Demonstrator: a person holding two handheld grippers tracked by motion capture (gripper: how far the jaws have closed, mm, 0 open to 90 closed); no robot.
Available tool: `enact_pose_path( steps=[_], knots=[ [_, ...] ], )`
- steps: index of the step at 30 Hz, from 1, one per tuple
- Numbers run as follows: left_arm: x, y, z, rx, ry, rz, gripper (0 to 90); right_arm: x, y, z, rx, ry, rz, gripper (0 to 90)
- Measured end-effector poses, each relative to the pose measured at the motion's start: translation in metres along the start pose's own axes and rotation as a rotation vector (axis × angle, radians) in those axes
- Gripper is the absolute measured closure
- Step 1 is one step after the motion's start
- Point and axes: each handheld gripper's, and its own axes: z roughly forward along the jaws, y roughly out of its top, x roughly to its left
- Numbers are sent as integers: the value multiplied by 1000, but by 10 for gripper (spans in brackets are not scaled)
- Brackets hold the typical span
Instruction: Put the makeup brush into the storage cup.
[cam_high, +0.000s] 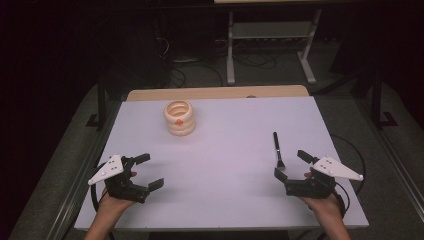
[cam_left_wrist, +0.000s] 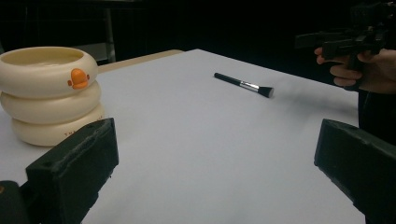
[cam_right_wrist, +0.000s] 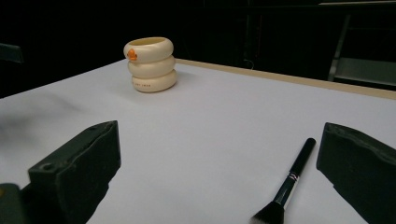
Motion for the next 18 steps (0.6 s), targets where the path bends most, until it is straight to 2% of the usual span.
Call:
enact_pose_path(
  steps=[8,12,18],
  knots=[
    [0,1,0,4,-11,7,0,0,1,0,-2,-3,11,0],
    [1,2,0,-5,-2,-1,0,-3,4,2,-7,-13,14,0],
    [-1,1,0,-4,0,7,0,-7,8,6,-14,-25,-1,0]
  ],
)
